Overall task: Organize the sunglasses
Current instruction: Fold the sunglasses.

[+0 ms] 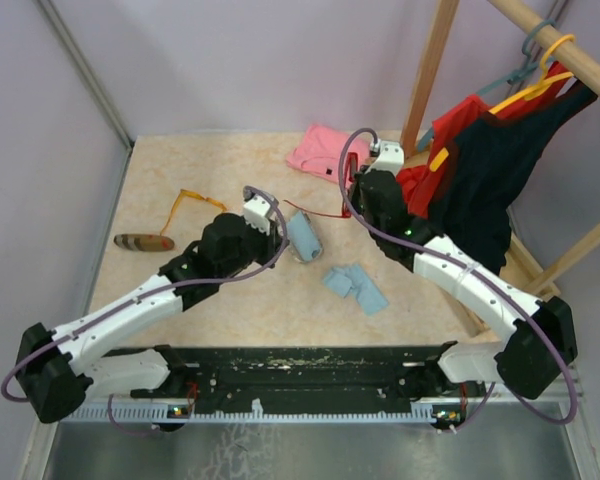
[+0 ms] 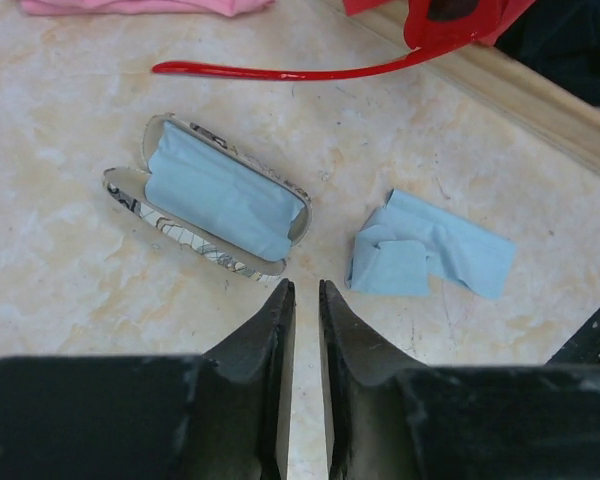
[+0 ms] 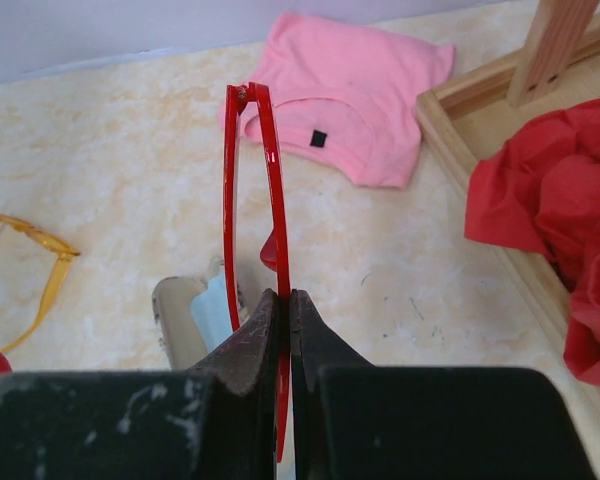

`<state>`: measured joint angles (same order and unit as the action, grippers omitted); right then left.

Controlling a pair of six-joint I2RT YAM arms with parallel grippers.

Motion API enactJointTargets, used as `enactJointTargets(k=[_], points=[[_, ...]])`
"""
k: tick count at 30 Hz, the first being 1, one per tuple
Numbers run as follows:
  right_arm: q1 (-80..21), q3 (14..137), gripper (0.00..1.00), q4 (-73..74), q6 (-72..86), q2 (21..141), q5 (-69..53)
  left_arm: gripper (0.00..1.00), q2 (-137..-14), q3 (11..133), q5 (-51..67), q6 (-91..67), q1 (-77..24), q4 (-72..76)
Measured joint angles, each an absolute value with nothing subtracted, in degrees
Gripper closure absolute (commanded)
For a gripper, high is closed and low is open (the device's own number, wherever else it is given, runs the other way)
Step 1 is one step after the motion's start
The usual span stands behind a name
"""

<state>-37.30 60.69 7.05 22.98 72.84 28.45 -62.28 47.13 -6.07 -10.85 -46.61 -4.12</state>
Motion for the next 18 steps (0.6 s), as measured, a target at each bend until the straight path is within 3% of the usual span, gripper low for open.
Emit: enactJointTargets(k=[4, 18], points=[[-37.3, 61.2, 1.0, 8.3, 23.7, 72.8, 25.3, 0.99, -66.6, 47.1, -7.5, -11.7, -47.3, -2.8], [-37.3, 57.6, 1.0, 10.0, 23.6, 68.1, 17.7, 0.99, -74.7, 51.1, -16.5, -13.9, -47.5, 5.1]])
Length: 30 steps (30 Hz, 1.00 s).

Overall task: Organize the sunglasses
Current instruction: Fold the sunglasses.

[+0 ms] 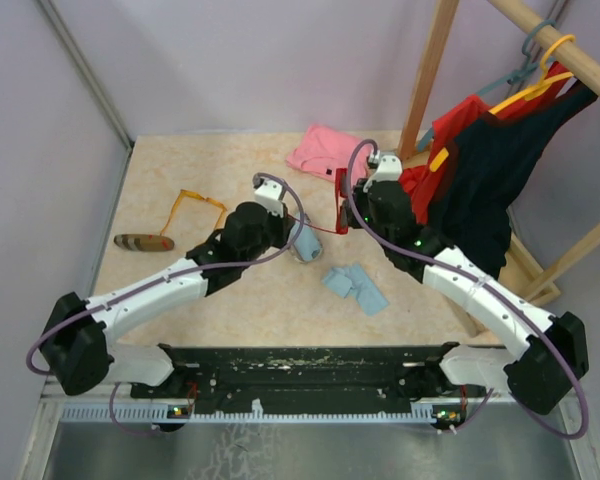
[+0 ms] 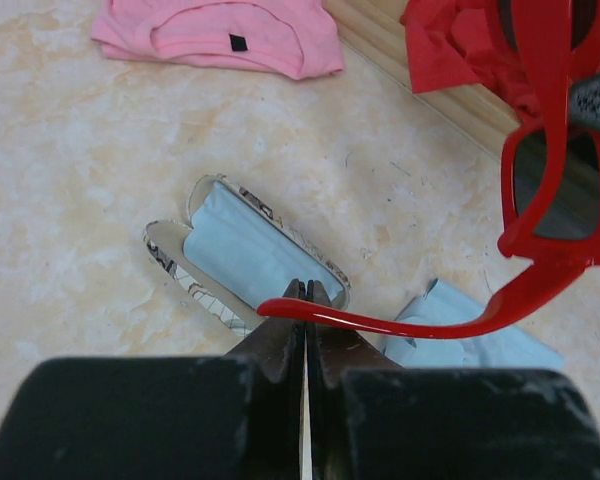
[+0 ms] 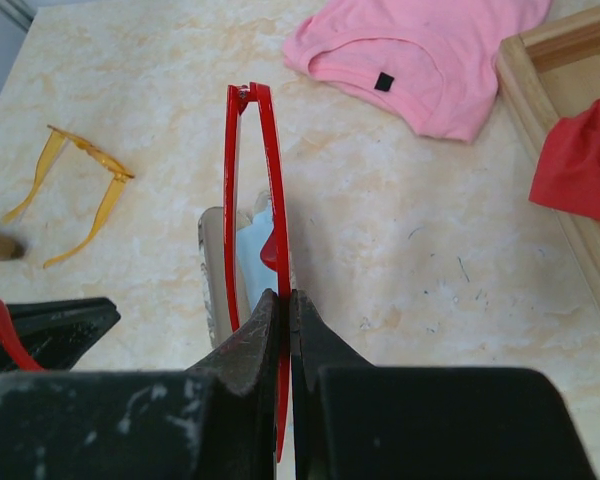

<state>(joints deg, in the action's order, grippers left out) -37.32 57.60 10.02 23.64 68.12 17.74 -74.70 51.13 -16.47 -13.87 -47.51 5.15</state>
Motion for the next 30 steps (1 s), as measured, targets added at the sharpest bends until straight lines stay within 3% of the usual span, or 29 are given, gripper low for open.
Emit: enactJointTargets(k=[30], points=[[-37.8, 52.5, 1.0, 5.5, 23.1, 70.4, -0.4, 0.99, -85.3, 61.3, -13.2, -12.6, -47.5, 3.9]])
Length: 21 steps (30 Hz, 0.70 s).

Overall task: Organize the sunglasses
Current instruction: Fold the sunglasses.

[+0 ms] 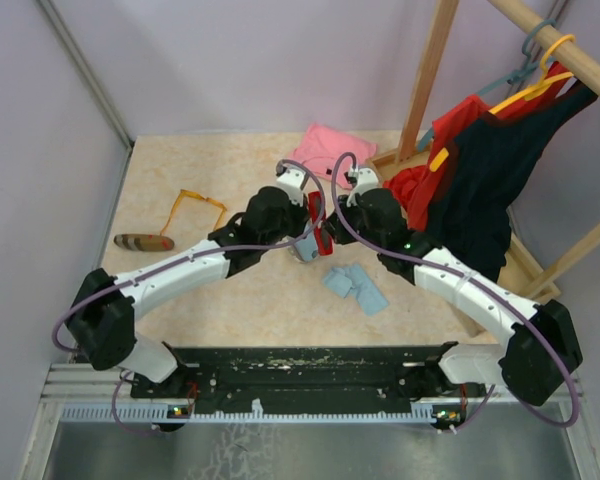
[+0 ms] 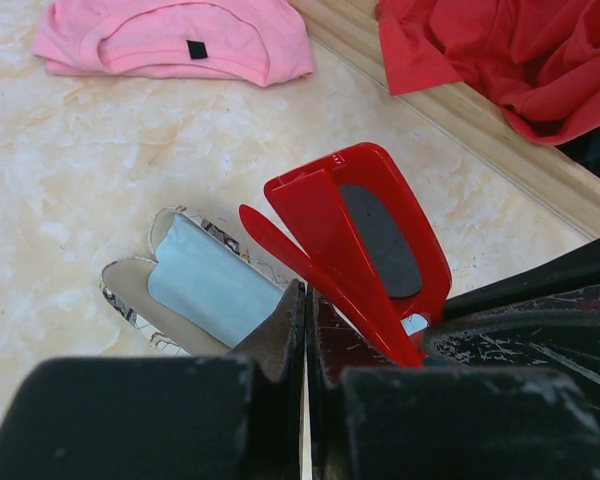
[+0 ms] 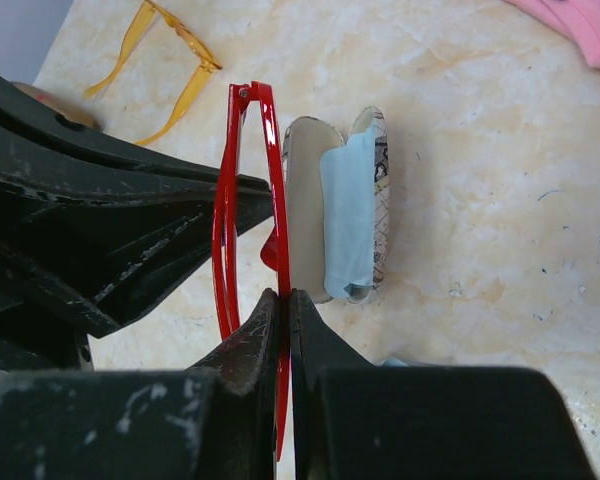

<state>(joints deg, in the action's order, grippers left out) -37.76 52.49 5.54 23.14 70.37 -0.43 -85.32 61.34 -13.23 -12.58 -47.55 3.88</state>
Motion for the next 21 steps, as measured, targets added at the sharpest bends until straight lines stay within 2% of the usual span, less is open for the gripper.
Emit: enactJointTargets(k=[6, 8, 10, 11, 17, 21], points=[[-37.7, 52.5, 1.0, 5.3, 23.1, 70.6, -1.5, 0.97, -86.6, 61.5, -12.5, -12.6, -47.6, 3.2], [-37.7, 52.5, 1.0, 5.2, 23.1, 70.6, -1.5, 0.91, -86.6, 61.5, -12.4, -12.6, -47.7, 2.9], [-37.7, 52.5, 1.0, 5.4, 23.2, 70.6, -1.0, 0.77, -86.6, 61.5, -12.5, -13.0, -47.7, 2.9], [-37.7, 52.5, 1.0, 5.8, 23.1, 70.6, 0.1, 0.73, -86.6, 61.5, -12.9, -13.4, -47.7, 2.9], [-36.4, 52.1, 1.0, 8.3, 23.1, 70.3, 3.5, 0.63, -82.5, 56.9, -13.8, -16.1, -45.1, 3.2], [-34.9, 50.6, 1.0, 10.2, 23.0, 68.8, 5.2, 0.52, -79.2, 51.2, -8.9, -21.5, -36.6, 5.9]])
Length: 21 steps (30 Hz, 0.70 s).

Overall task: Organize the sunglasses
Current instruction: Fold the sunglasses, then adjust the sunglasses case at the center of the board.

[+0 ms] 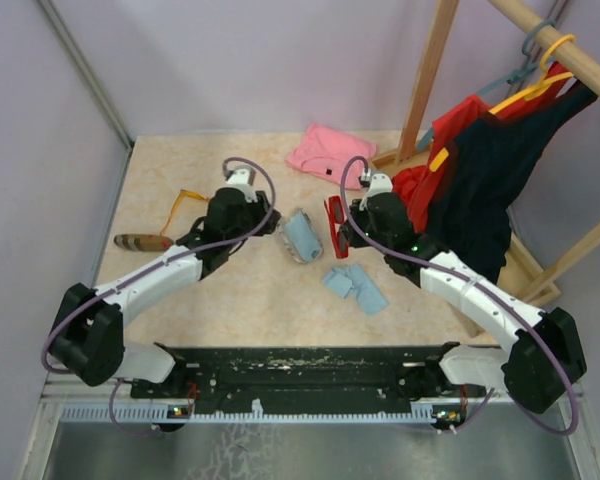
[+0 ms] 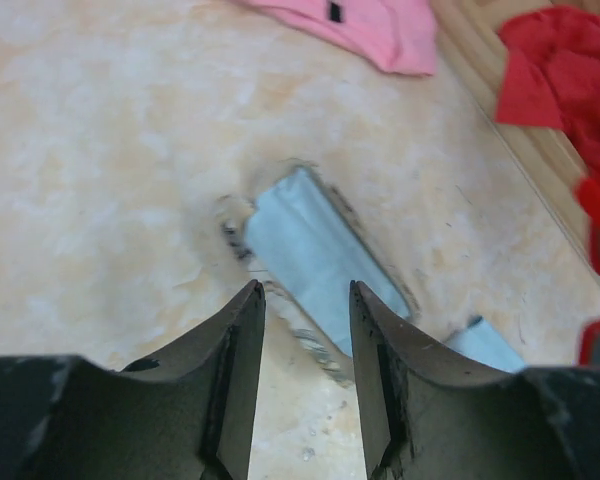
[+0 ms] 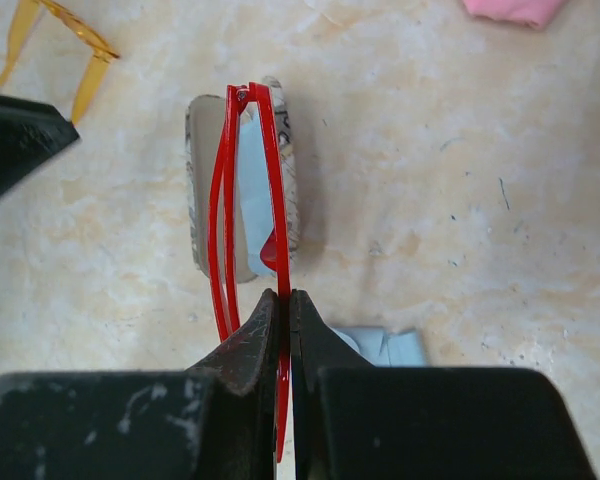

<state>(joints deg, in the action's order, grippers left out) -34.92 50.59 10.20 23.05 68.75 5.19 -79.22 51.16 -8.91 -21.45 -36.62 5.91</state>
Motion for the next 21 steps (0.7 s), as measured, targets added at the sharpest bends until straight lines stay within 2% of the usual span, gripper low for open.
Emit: enactJointTargets(k=[5, 21], points=[[-34.7, 48.8, 1.0, 11.3, 23.1, 67.2, 5.9, 0.42, -80.1, 45.9, -1.5, -28.9, -28.2, 10.0], [-34.6, 46.5, 1.0, 13.2, 23.2, 64.5, 6.1, 0.32, -93.7, 45.5, 6.7, -42.0, -27.7, 14.0]])
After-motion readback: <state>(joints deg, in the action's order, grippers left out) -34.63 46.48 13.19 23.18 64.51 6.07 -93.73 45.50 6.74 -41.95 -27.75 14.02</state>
